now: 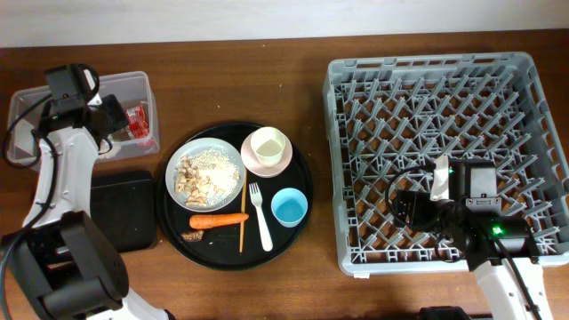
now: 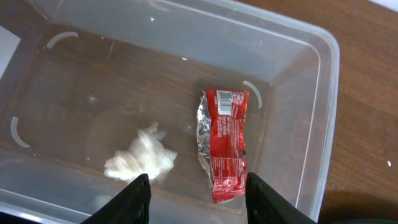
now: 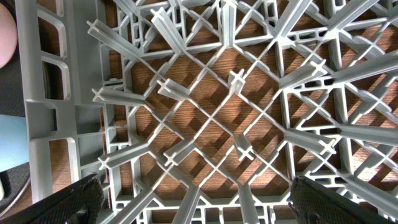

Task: Sort waste into correct bins and load items into the dishwasher rack
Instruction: 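Carry the tissue left and drop it into the clear bin, then grasp the white cup from the pink bowl with the left gripper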

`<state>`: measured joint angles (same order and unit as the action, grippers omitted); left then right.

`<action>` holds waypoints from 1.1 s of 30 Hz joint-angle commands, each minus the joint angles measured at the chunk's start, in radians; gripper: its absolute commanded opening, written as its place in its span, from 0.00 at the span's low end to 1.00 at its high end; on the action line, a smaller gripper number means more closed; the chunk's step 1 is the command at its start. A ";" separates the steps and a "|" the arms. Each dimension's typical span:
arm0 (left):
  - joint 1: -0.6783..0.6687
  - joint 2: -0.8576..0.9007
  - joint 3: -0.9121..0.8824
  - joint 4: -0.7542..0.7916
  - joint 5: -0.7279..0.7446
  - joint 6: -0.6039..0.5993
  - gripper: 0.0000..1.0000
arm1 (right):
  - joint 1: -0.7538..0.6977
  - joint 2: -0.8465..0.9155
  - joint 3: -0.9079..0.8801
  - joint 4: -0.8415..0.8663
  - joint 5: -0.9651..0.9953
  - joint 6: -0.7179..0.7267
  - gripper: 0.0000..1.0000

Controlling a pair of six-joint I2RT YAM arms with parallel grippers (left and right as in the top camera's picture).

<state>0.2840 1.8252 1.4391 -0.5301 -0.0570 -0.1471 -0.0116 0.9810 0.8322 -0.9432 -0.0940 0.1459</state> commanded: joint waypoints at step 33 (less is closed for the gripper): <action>-0.585 0.084 0.014 -0.243 0.241 0.005 0.31 | -0.005 -0.004 0.017 -0.004 0.012 -0.006 0.99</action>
<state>-0.2993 1.8931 1.4487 -0.7605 0.1913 -0.1471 -0.0116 0.9810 0.8322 -0.9466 -0.0940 0.1459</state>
